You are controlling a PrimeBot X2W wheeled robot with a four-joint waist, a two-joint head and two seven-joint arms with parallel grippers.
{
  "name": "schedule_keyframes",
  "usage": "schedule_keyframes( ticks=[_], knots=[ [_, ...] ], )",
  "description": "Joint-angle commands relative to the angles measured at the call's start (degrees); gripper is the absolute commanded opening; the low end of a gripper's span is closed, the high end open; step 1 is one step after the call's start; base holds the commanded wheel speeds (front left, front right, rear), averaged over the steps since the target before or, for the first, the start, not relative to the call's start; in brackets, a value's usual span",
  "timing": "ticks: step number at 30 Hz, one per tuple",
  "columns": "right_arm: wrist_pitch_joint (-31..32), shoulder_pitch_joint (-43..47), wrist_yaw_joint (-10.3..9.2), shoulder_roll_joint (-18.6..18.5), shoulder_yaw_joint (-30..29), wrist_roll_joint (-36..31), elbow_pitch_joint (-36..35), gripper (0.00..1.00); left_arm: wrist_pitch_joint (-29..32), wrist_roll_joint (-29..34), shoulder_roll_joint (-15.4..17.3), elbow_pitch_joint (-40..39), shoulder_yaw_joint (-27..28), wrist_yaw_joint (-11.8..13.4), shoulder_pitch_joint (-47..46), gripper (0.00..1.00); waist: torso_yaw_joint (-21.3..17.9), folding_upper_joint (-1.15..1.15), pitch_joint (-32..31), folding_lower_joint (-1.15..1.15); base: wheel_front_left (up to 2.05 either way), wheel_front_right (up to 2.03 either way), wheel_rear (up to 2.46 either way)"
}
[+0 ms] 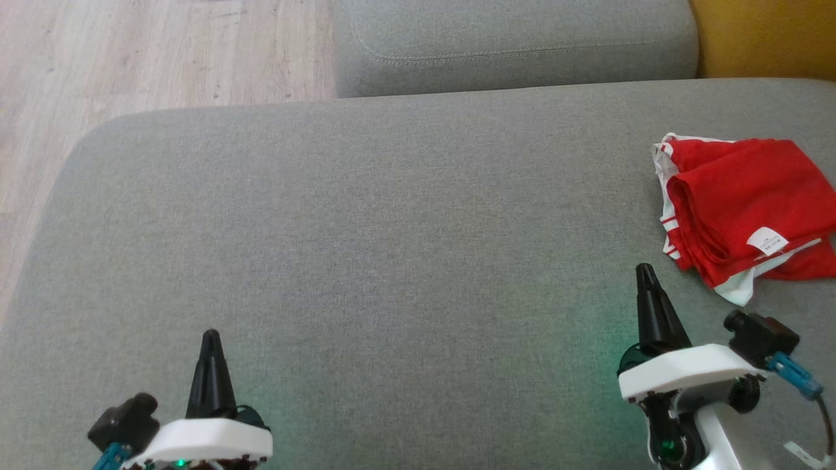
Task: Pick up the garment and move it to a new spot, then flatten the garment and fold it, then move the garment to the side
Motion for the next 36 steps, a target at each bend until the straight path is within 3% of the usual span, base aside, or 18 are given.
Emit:
schedule_keyframes(
  ticks=[1,36],
  knots=[
    [0.46,-2.25,-0.01,-0.63,-0.37,1.77,-2.14,0.00,0.28,-1.47,0.04,-1.91,1.01,-0.32,-2.98,0.00,0.00,0.00,-0.02,0.00,0.00,0.00,0.00],
    [5.68,-1.34,-0.02,-0.96,-4.08,22.00,-4.51,0.00,6.02,-20.18,0.11,-2.69,4.77,-1.88,-4.14,0.00,-0.03,0.00,-0.40,0.00,0.00,0.00,0.00]
  ],
)
